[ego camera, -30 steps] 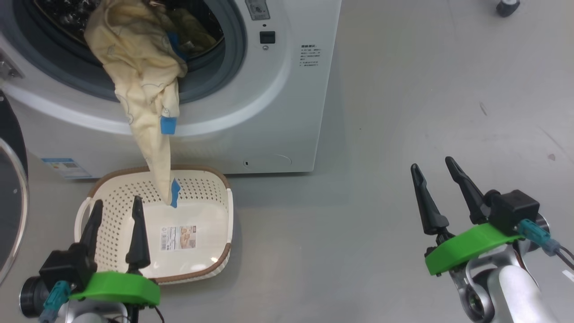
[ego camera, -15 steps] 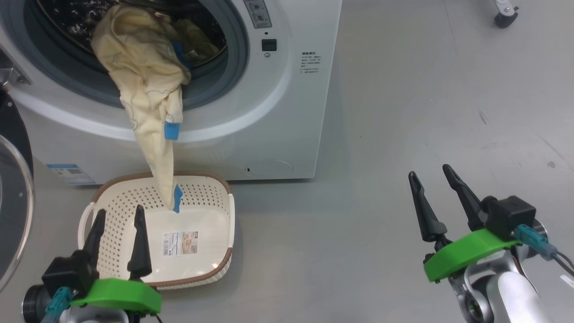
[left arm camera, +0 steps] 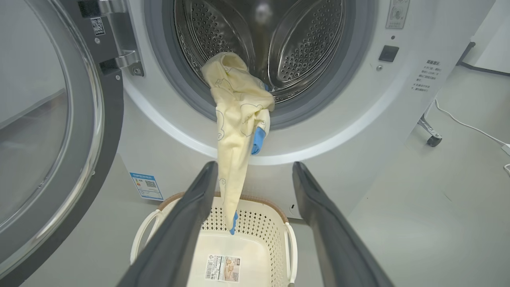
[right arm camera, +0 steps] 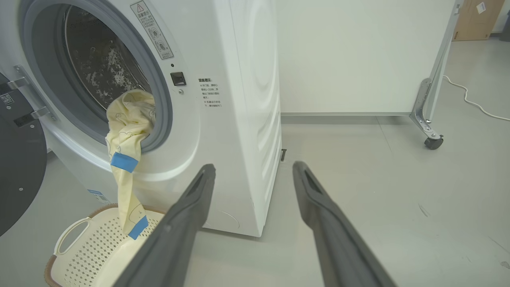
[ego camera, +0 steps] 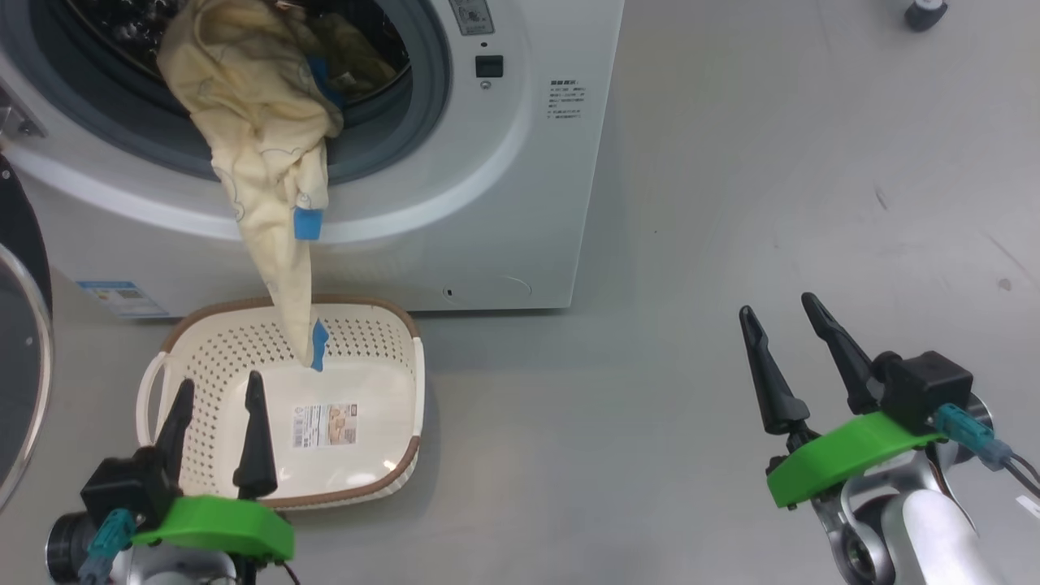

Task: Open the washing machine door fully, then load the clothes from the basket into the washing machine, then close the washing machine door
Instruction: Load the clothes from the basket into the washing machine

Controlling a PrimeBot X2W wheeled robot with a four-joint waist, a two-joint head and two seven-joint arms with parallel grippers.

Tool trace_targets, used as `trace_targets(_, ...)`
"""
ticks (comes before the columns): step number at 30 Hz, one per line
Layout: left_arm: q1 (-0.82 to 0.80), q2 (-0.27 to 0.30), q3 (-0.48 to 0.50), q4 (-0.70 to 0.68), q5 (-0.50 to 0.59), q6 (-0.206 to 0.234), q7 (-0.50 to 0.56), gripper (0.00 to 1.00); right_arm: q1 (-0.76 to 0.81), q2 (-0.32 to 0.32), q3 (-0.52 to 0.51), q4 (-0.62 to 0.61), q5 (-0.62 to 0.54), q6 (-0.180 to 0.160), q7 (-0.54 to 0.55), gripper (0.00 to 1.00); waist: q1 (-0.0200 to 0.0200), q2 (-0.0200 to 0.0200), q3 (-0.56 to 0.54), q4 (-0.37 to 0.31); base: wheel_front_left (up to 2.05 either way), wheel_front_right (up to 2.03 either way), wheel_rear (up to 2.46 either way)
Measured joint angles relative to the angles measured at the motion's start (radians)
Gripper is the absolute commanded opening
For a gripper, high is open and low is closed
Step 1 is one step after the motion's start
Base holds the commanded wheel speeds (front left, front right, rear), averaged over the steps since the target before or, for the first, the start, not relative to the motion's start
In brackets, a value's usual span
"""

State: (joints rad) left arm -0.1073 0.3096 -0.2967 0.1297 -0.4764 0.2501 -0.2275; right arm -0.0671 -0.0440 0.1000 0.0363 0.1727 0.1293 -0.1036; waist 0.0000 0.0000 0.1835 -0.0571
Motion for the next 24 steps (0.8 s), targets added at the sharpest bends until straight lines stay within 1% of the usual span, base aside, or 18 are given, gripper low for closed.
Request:
trace_targets(4,-0.06,-0.001,-0.011,0.027,0.0,0.0,0.017,1.0,-0.007,0.0,0.008,-0.008,0.0,0.0,-0.001,1.0,0.0,0.0,0.039,-0.001,0.0,0.0,0.0)
trace_targets(8,-0.141,-0.003,-0.014,0.083,-0.001,-0.001,0.026,1.0,-0.037,0.0,0.015,-0.014,0.003,0.0,-0.003,1.0,0.0,0.0,0.086,-0.003,0.0,0.0,0.0)
trace_targets(16,-0.335,-0.014,-0.009,0.269,-0.039,-0.005,0.043,1.0,-0.113,0.0,0.033,-0.019,0.003,0.0,-0.026,1.0,0.0,0.0,0.192,-0.016,0.0,0.0,0.0)
trace_targets(19,-0.417,-0.013,-0.005,0.343,-0.053,-0.022,0.045,1.0,-0.141,0.0,0.041,-0.019,0.011,0.0,-0.033,1.0,0.0,0.0,0.233,-0.026,0.0,0.0,0.0)
trace_targets(20,-0.417,-0.013,-0.005,0.343,-0.053,-0.022,0.045,1.0,-0.141,0.0,0.041,-0.019,0.011,0.0,-0.033,1.0,0.0,0.0,0.233,-0.026,0.0,0.0,0.0)
trace_targets(24,-0.506,-0.011,0.002,0.447,-0.079,-0.078,0.063,1.0,-0.179,0.0,0.063,-0.017,0.016,0.0,-0.046,1.0,0.0,0.0,0.284,-0.047,0.0,0.0,0.0)
